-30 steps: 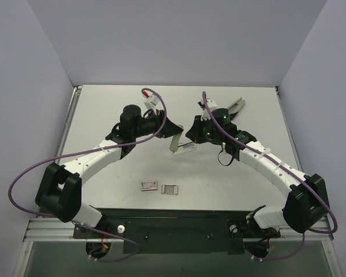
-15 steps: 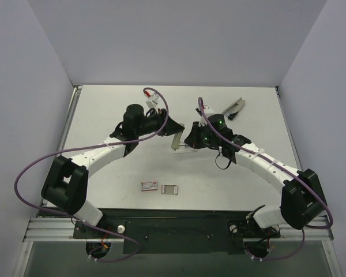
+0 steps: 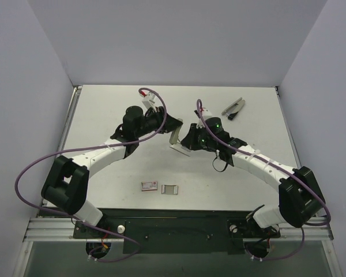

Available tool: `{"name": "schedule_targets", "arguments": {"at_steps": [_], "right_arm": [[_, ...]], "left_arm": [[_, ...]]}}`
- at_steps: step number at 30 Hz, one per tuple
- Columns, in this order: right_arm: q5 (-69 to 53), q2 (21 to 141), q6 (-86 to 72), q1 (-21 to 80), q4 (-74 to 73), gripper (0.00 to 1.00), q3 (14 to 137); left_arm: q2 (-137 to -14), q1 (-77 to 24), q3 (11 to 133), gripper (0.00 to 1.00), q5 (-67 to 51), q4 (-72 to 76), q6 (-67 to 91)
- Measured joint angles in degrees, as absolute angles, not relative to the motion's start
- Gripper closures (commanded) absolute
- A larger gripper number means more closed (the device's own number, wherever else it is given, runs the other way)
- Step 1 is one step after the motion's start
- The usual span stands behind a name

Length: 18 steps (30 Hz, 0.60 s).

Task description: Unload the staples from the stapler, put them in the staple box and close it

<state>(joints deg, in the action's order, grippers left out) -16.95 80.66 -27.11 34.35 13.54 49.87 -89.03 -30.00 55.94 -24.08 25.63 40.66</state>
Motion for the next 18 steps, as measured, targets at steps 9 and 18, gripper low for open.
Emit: {"name": "schedule_targets", "arguments": {"at_steps": [9,18], "right_arm": [[-17.9,83.7,-29.7,36.0,16.4,1.0,49.9],[-20.1,85.1,-31.7,36.1,18.3,1.0,50.0]], "left_arm": [[-89.1,-32.5,55.4,1.0,-16.3,26.4,38.2],[-90.2,-35.6,55.4,1.0,-9.1,26.5,34.7]]}}
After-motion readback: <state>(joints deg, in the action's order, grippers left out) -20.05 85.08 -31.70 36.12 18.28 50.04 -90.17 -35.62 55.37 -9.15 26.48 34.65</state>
